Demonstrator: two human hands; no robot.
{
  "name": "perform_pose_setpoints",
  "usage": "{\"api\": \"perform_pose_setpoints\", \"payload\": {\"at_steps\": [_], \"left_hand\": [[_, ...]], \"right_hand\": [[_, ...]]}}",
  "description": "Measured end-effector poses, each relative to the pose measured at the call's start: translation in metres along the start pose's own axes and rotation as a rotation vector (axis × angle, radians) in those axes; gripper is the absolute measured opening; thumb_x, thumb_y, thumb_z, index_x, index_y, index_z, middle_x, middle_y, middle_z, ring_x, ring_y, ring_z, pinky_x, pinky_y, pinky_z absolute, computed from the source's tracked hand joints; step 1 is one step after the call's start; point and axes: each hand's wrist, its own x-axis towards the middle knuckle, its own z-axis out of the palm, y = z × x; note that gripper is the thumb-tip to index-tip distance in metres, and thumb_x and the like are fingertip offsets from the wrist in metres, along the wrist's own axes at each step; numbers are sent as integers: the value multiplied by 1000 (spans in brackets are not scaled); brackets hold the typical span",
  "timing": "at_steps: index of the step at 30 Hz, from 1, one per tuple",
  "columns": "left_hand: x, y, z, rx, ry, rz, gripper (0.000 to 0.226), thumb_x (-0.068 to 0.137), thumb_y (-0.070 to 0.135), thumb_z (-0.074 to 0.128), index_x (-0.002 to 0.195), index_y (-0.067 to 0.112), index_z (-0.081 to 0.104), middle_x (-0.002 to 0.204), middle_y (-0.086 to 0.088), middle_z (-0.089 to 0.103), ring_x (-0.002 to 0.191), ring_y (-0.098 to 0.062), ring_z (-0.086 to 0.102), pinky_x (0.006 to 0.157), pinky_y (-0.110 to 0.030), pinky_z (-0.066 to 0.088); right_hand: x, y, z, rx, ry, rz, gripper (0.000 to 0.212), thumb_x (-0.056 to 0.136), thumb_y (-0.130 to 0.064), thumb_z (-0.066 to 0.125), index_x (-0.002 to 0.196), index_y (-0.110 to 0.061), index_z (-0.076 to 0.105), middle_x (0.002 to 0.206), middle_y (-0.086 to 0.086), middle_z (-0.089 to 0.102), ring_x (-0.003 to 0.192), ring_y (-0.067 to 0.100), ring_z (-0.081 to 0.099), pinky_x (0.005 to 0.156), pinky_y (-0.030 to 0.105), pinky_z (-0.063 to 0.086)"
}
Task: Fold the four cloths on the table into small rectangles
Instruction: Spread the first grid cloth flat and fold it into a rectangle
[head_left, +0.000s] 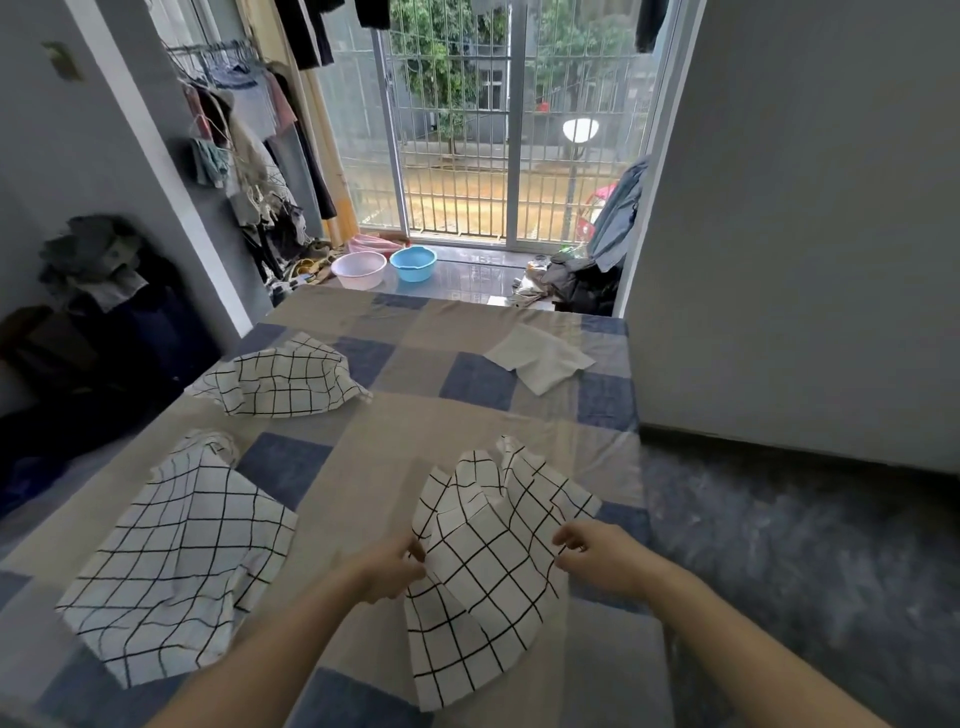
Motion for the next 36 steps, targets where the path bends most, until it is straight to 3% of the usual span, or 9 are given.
{"api": "perform_pose_setpoints", "payload": {"at_steps": [5,11,17,21,23,26,29,31,36], "left_hand": [[0,1,-2,37,34,19,19,93,32,54,108,20,49,80,3,54,68,-8,55,49,-18,41],[4,1,-2,50,-55,4,32,95,31,48,126,25,52,101,-3,59,83,-16,60,61,-25,45],[7,5,9,61,-96,13,37,97,32,44,132,20,50,98,0,58,84,-16,59,69,-28,50],[4,0,18,-5,-51,-25,35,97,22,40,130,20,50,80,2,49,65,-12,50,46,-18,39],[4,-2,22,-46,-22,-52,33,96,18,39,124,15,55,87,-1,52,75,-16,53,47,-18,43],[-2,6,27,-191,-48,-71,28,96,19,39,117,18,57,100,-2,61,80,-14,61,71,-28,55],[-16,24,32,-396,-130,-13,31,95,12,39,118,25,54,98,4,64,85,-8,65,75,-26,53],[-26,37,32,-517,-150,44,35,92,6,39,117,24,57,104,4,65,88,-7,67,79,-27,52],[-48,64,22,-457,7,326,45,88,-7,38,120,13,61,82,0,61,52,6,54,51,-12,37]], "right_hand": [[9,-8,-5,-38,-17,-37,38,91,-34,57,128,-24,54,121,0,55,105,13,55,93,29,50],[14,-17,3,-42,-35,-60,39,91,-34,56,129,-25,54,128,0,54,108,14,55,91,27,49],[8,-18,18,-2,-61,-52,38,90,-33,55,127,-24,55,119,0,59,106,17,61,88,30,53],[-3,-21,38,-59,-128,-88,43,92,-36,54,133,-25,50,131,-1,50,111,14,52,92,27,48],[-8,-25,48,-74,-179,-87,45,92,-39,54,135,-27,48,134,0,48,115,14,50,93,27,46],[-13,-35,63,-71,-191,-78,61,84,-58,58,134,-27,47,132,-3,51,115,13,50,98,30,45],[-19,-43,71,-94,-158,-38,94,64,-76,62,140,-25,39,136,-4,49,121,16,50,98,31,44],[-23,-45,74,-238,-102,-46,80,72,-62,64,137,-23,40,135,0,47,120,21,51,94,35,46],[-34,-44,63,-313,204,-119,25,89,-24,47,110,-30,59,105,-7,57,96,17,59,74,32,49]]}}
